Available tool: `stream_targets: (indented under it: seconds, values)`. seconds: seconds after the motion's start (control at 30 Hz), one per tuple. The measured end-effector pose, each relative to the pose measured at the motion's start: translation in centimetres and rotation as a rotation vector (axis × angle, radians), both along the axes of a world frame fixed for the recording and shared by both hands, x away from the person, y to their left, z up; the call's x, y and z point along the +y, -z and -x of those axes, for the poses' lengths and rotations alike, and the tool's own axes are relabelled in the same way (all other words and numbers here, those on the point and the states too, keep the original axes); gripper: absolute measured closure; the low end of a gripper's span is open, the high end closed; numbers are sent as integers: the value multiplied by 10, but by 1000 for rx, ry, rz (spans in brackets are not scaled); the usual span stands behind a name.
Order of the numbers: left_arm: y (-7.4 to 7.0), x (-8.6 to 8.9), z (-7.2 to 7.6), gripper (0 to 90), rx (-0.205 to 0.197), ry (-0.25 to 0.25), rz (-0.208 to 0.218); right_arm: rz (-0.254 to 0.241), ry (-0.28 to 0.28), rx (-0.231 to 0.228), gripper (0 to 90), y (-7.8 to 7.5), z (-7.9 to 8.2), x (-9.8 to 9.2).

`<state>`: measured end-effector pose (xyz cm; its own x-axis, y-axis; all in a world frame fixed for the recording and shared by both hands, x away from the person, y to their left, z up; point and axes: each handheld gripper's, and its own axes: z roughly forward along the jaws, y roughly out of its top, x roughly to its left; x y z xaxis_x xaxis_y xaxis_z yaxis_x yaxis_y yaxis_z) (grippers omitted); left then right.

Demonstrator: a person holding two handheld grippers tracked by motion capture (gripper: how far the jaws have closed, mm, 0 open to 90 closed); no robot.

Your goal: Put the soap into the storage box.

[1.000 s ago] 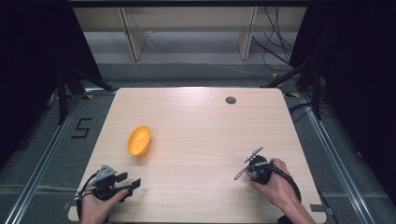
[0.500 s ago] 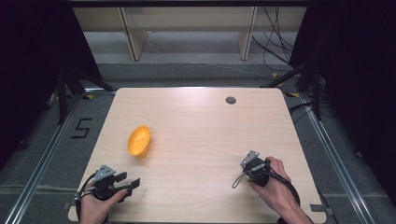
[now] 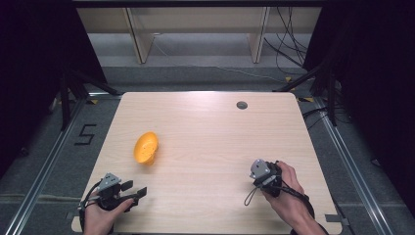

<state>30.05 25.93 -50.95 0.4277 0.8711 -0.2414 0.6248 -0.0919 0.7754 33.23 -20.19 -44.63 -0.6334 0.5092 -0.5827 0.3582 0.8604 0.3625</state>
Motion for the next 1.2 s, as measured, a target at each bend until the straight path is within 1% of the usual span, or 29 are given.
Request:
stream_targets:
  seconds: [0.03, 0.07, 0.1, 0.13, 0.17, 0.2, 0.23, 0.27, 0.3, 0.33, 0.37, 0.43, 0.5, 0.6, 0.63, 0.73, 0.77, 0.83, 0.87, 0.9, 0.93, 0.97, 1.0, 1.03, 1.07, 1.1, 1.13, 1.17, 1.2]
  values:
    - [0, 0, 0, 324, -2, 0, -4, 18, -14, -34, 502, 1, 2, 0]
    - [0, -1, 0, 325, -7, 4, -3, 7, -13, -31, 502, 1, 2, 1]
    - [0, -1, 0, 325, -7, 4, 1, 13, -29, -61, 502, 2, 3, 2]
    - [-1, -1, -1, 325, -10, 10, -2, 13, -29, -61, 502, 2, 3, 2]
    - [-1, -3, -1, 325, -6, 7, 8, 24, -54, -60, 502, 1, 3, 2]
    - [-2, -4, -1, 324, -19, 20, -3, 28, -65, -72, 502, 2, 4, 3]
    - [-2, -5, -1, 325, -20, 23, 9, 38, -68, -90, 502, 2, 5, 4]
    - [-3, -6, -1, 325, -19, 30, 11, 38, -68, -90, 502, 2, 5, 4]
    - [-4, -7, -2, 325, -21, 39, 11, 52, -86, -96, 502, 1, 4, 4]
    - [-5, -8, -2, 327, -24, 40, 11, 70, -109, -120, 502, 0, 5, 6]
    - [-6, -8, -2, 327, -27, 38, -1, 70, -109, -120, 502, 0, 5, 6]
    - [-6, -9, -2, 328, -29, 33, 11, 54, -100, -129, 502, 0, 7, 7]
    - [-6, -10, -2, 328, -26, 33, 14, 67, -117, -152, 502, -1, 8, 8]
    - [-8, -12, -4, 328, -40, 44, 24, 74, -134, -164, 502, -2, 9, 9]
    - [-9, -13, -4, 328, -44, 56, 27, 84, -156, -175, 502, -2, 8, 9]
    - [-15, -16, -6, 330, -60, 67, 23, 81, -158, -192, 502, -3, 10, 10]
    - [-16, -18, -8, 330, -63, 76, 35, 89, -163, -205, 502, -3, 10, 11]
    - [-22, -22, -11, 333, -73, 85, 32, 71, -170, -233, 502, -4, 12, 14]
    - [-24, -24, -12, 333, -81, 94, 39, 71, -170, -233, 502, -4, 12, 14]
    - [-30, -30, -17, 335, -90, 121, 49, 91, -189, -251, 502, -8, 13, 14]
    - [-30, -30, -17, 336, -90, 121, 49, 99, -187, -256, 502, -9, 13, 14]
    - [-37, -38, -21, 337, -101, 145, 64, 100, -191, -265, 502, -9, 13, 15]
    - [-37, -38, -21, 337, -101, 145, 64, 100, -191, -265, 502, -9, 13, 15]
    - [-41, -43, -23, 337, -115, 160, 63, 97, -193, -269, 502, -10, 14, 15]
    - [-49, -54, -27, 337, -132, 190, 57, 73, -179, -278, 502, -9, 16, 18]
    - [-49, -54, -27, 337, -132, 190, 57, 73, -179, -278, 502, -9, 16, 18]
    - [-52, -60, -29, 337, -129, 205, 71, 97, -202, -286, 502, -10, 16, 18]
    - [-55, -66, -31, 337, -135, 217, 70, 78, -196, -290, 502, -9, 17, 19]
    - [-58, -72, -34, 337, -139, 240, 77, 78, -196, -290, 502, -9, 17, 19]
